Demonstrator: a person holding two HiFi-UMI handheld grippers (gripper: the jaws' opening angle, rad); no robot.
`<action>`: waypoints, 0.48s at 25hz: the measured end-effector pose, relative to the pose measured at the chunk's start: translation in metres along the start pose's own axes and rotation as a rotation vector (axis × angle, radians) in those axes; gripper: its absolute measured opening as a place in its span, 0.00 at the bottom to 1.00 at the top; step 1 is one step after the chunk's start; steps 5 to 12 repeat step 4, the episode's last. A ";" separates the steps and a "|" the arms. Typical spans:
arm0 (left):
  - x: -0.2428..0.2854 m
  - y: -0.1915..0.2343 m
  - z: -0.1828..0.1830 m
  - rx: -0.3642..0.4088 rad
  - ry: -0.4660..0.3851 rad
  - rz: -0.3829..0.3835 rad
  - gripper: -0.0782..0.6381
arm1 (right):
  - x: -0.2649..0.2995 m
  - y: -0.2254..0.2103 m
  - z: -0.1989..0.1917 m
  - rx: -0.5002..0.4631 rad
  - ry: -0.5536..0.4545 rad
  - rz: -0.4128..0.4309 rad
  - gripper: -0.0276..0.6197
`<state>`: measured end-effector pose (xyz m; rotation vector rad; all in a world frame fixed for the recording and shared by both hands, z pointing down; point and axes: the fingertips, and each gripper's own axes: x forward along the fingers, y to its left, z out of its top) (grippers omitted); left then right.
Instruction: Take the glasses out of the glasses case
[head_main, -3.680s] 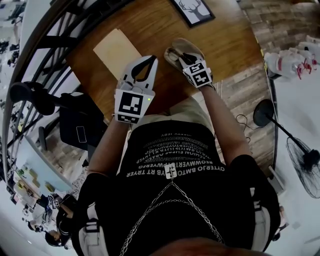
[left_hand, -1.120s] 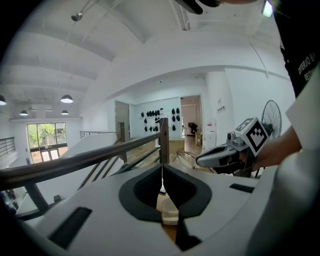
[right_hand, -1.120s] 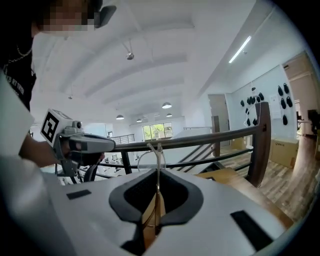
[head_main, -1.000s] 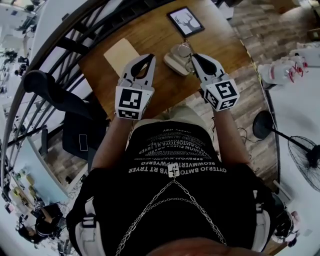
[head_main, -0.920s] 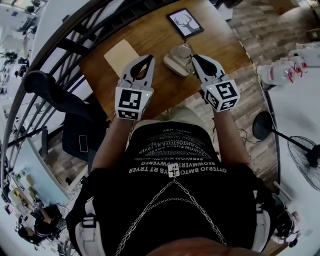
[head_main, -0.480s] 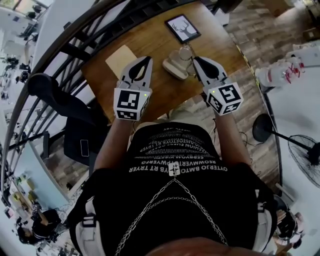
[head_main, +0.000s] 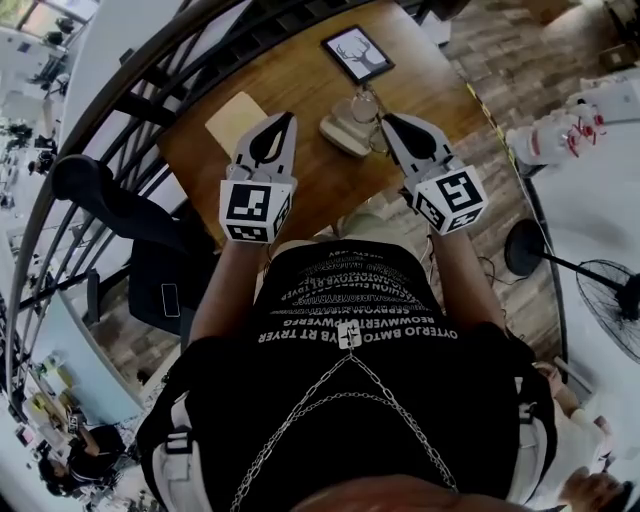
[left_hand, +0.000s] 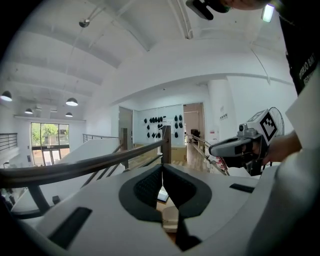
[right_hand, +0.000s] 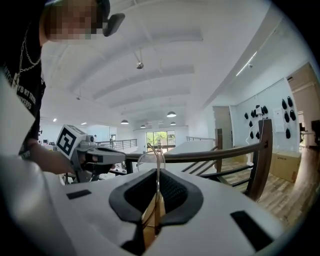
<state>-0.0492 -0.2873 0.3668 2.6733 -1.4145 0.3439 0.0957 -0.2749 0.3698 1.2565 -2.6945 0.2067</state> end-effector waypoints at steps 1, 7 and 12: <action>0.001 -0.001 0.002 0.003 -0.007 -0.004 0.15 | 0.000 0.000 -0.001 0.004 0.002 0.002 0.09; 0.005 -0.001 0.007 0.010 -0.024 -0.012 0.15 | 0.003 0.000 -0.003 0.006 0.007 0.009 0.09; 0.005 -0.001 0.007 0.010 -0.024 -0.012 0.15 | 0.003 0.000 -0.003 0.006 0.007 0.009 0.09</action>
